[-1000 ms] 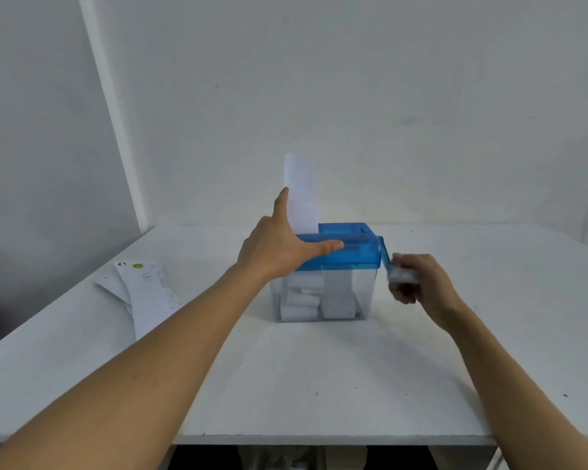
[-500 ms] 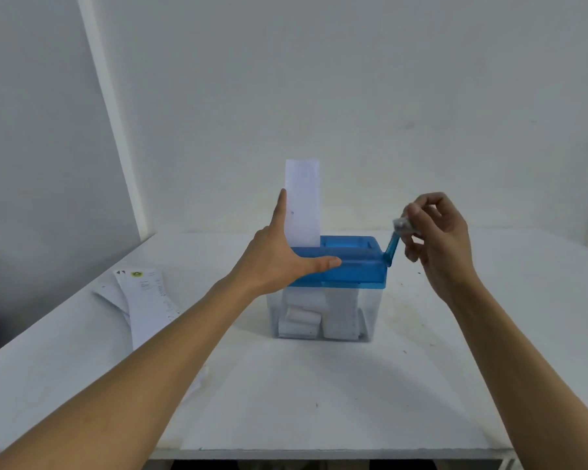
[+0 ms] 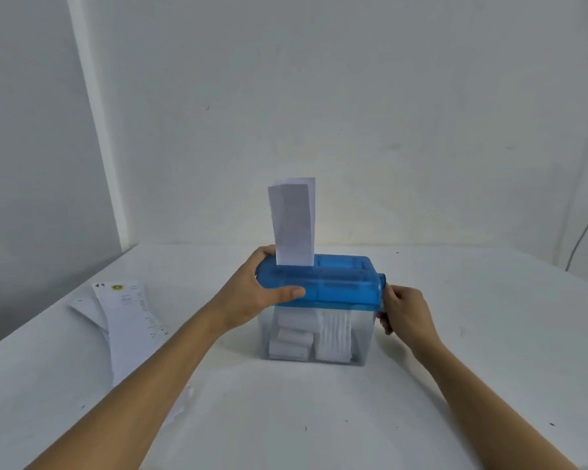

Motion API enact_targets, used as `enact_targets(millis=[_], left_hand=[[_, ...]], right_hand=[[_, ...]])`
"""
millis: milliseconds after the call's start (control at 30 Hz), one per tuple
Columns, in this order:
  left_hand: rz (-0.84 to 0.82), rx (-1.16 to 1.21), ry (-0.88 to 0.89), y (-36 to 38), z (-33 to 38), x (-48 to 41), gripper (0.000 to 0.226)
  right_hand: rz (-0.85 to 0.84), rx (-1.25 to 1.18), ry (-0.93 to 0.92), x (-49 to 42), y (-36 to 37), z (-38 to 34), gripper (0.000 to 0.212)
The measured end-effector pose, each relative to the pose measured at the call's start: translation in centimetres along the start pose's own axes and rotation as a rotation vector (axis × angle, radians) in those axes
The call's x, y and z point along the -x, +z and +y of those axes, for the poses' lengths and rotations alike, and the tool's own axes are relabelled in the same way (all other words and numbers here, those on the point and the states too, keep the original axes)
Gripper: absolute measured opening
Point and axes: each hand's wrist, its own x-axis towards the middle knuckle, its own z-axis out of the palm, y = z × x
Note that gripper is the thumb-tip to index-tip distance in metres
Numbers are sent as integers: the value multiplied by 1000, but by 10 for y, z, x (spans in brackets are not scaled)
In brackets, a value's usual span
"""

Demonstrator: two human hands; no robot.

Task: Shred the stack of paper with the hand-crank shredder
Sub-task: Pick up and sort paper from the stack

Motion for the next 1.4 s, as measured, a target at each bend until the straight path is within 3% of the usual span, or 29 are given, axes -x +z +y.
enact_targets(millis=[100, 200, 433, 600, 800, 1067, 1200, 1400], left_hand=[[52, 52, 12, 4, -7, 1, 94], [66, 95, 42, 7, -8, 3, 89], [67, 185, 90, 14, -7, 7, 64], [-7, 194, 112, 16, 0, 10, 61], [-19, 205, 105, 16, 5, 14, 63], [-5, 234, 106, 19, 7, 19, 67], [27, 235, 111, 21, 5, 20, 64], [33, 238, 114, 22, 5, 21, 64]], right_hand=[[-60, 71, 52, 8, -6, -6, 50], [-136, 120, 24, 30, -16, -9, 60], [-298, -167, -393, 84, -64, -32, 51], [-186, -295, -494, 59, -71, -64, 39], [-48, -348, -388, 14, -65, -76, 13], [-9, -422, -89, -7, -31, -51, 33], [-102, -250, 73, 18, -7, -14, 24], [-216, -277, 161, 79, -32, -16, 42]])
